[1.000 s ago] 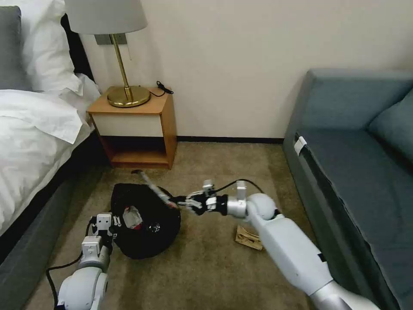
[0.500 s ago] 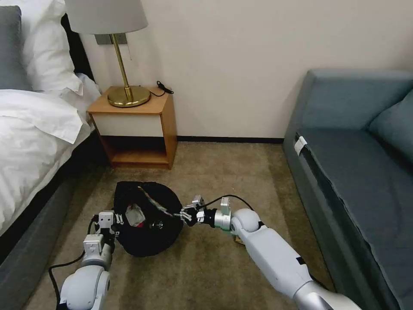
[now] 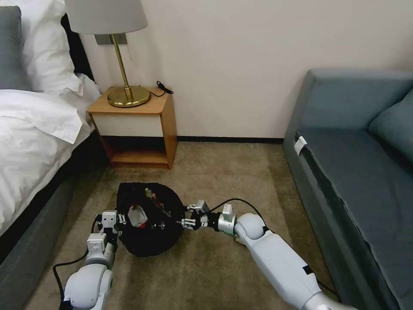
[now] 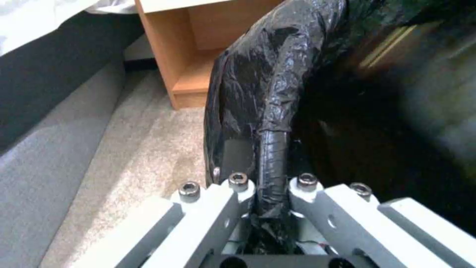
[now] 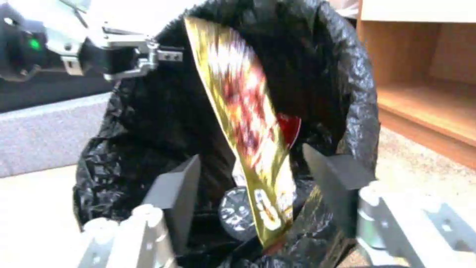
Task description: Pick up the trash bin, then pick up the garbage on the floor and place it into the trash bin.
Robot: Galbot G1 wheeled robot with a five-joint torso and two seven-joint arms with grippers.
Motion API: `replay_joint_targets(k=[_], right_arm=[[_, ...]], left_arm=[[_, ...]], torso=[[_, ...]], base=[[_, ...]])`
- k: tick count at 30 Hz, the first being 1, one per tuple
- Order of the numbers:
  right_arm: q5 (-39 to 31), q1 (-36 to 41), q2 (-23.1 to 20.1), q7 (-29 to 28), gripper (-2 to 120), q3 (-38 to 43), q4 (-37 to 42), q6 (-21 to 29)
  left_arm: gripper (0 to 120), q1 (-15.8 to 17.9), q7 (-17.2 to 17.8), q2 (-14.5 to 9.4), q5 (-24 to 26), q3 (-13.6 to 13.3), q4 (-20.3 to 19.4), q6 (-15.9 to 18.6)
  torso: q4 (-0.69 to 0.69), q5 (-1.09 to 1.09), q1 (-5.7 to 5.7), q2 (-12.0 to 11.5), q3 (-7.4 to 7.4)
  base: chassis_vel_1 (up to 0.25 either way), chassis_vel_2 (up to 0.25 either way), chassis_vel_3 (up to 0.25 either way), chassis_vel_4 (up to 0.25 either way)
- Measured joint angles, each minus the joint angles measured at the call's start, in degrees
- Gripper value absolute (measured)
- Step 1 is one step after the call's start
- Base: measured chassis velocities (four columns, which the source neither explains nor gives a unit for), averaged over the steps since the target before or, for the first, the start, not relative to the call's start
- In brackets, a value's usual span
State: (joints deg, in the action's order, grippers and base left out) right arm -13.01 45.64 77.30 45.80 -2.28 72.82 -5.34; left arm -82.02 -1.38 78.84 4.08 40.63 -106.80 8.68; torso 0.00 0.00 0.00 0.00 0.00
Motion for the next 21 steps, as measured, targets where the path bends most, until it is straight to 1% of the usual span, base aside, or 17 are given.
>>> replay_joint_targets(k=[1,2,3,4,6,7,8,11,12,13,15,16,18,19,20,21], right_arm=[[-0.01,0.37,-0.14,0.0,64,0.18,0.86,0.01],[-0.18,0.87,-0.41,-0.17,71,0.37,2.47,0.29],[-0.18,0.87,-0.41,-0.17,71,0.37,2.47,0.29],[-0.48,1.16,-0.65,-0.44,76,0.47,3.77,0.57],[-0.35,1.49,-1.23,-1.89,85,0.6,5.79,1.0],[0.86,1.53,-1.68,-2.86,90,0.85,6.45,1.43],[0.86,1.53,-1.68,-2.86,90,0.85,6.45,1.43],[8.55,1.08,-3.25,-2.81,99,3.4,6.58,2.17],[8.55,1.08,-3.25,-2.81,99,3.4,6.58,2.17],[12.07,0.81,-3.87,-0.92,99,4.85,6.32,2.27],[22.45,0.69,-4.75,7.44,100,9.08,6.26,3.47],[22.45,0.69,-4.75,7.44,100,9.08,6.26,3.47],[33.0,0.76,-4.64,16.09,100,14.03,6.52,3.29],[36.87,0.88,-4.6,20.51,100,16.31,6.48,2.9],[36.87,0.88,-4.6,20.51,100,16.31,6.48,2.9],[38.93,1.1,-4.65,22.89,100,17.75,6.12,2.7]], left_arm=[[1,-0.03,0.03,-0.06,0.13,0.12,0.09,-0.09],[1,-0.08,0.06,-0.17,0.26,0.29,0.2,-0.21],[1,-0.08,0.06,-0.17,0.26,0.29,0.2,-0.21],[1,-0.12,0.08,-0.24,0.33,0.38,0.3,-0.28],[1,-0.17,0.09,-0.35,0.49,0.5,0.4,-0.46],[1,-0.19,0.1,-0.37,0.6,0.55,0.46,-0.62],[1,-0.19,0.1,-0.37,0.6,0.55,0.46,-0.62],[1,-0.34,0.12,-0.36,0.74,0.65,0.52,-0.91],[1,-0.34,0.12,-0.36,0.74,0.65,0.52,-0.91],[1,-0.49,0.12,-0.36,0.81,0.68,0.47,-0.97],[1,-0.71,0.12,-0.41,0.86,0.72,0.44,-1.21],[1,-0.71,0.12,-0.41,0.86,0.72,0.44,-1.21],[1,-0.81,0.13,-0.52,0.85,0.72,0.53,-1.39],[1,-0.82,0.13,-0.53,0.81,0.67,0.63,-1.43],[1,-0.82,0.13,-0.53,0.81,0.67,0.63,-1.43],[1,-0.82,0.12,-0.51,0.72,0.57,0.76,-1.44]], torso=[[0.0,0.01,0.0,0.0,0.0],[0.0,0.01,0.0,0.0,0.0],[0.0,0.01,0.0,0.0,0.0],[0.0,0.0,0.0,0.0,0.0],[0.01,0.01,0.0,0.0,0.0],[0.01,0.01,0.0,0.0,0.0],[0.01,0.01,0.0,0.0,0.0],[0.01,0.01,0.0,0.0,0.0],[0.01,0.01,0.0,0.0,0.0],[0.0,0.01,0.0,0.0,0.0],[0.01,0.01,0.0,0.0,0.0],[0.01,0.01,0.0,0.0,0.0],[0.0,0.0,0.0,0.0,0.0],[-0.01,0.0,0.0,0.0,0.0],[-0.01,0.0,0.0,0.0,0.0],[-0.01,0.0,0.0,0.0,0.0]], base=[[0.0,0.0,0.0,0.0],[0.0,0.0,0.0,0.0],[0.0,0.0,0.0,0.0],[0.0,0.0,0.0,0.0],[0.0,0.0,0.0,0.0],[0.0,0.0,0.0,0.0],[0.0,0.0,0.0,0.0],[0.0,0.0,0.0,0.0],[0.0,0.0,0.0,0.0],[0.0,0.0,0.0,0.0],[0.0,0.0,0.0,0.0],[0.0,0.0,0.0,0.0],[0.0,0.0,0.0,0.0],[0.0,0.0,0.0,0.0],[0.0,0.0,0.0,0.0],[0.0,0.0,0.0,0.0]])
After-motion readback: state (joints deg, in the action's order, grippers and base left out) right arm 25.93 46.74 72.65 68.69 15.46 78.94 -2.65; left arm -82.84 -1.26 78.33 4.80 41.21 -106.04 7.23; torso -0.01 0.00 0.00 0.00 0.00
